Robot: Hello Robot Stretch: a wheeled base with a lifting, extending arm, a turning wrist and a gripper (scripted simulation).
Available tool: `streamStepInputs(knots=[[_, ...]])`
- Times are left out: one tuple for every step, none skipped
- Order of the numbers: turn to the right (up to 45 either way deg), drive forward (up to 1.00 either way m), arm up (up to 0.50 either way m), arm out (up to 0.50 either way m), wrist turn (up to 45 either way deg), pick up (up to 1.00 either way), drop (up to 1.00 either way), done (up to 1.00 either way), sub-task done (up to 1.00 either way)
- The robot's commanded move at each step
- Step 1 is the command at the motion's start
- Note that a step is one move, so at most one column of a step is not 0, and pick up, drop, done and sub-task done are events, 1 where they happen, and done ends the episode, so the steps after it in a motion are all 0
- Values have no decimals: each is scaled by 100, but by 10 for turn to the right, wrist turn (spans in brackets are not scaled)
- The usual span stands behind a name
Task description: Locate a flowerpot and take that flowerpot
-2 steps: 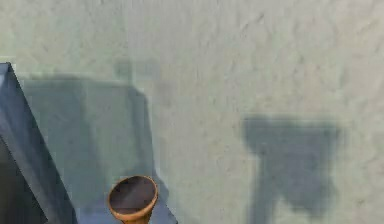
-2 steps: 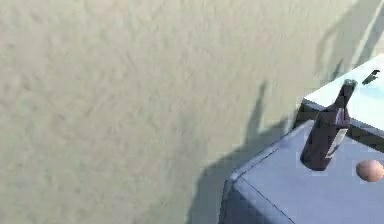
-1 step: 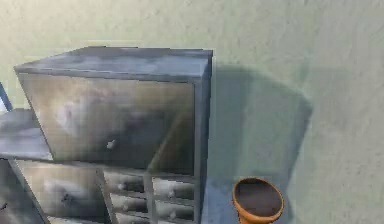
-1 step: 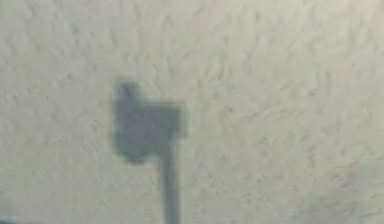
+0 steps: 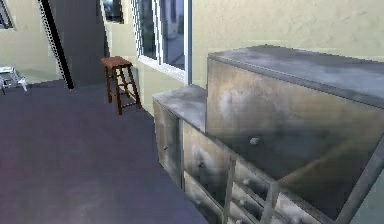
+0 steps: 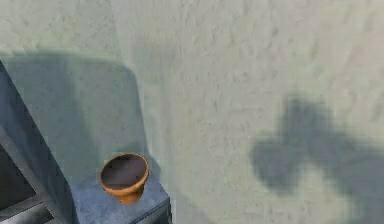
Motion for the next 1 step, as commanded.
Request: streamStepInputs(knots=[[-180, 0, 0, 0, 0, 0, 0, 0, 0]])
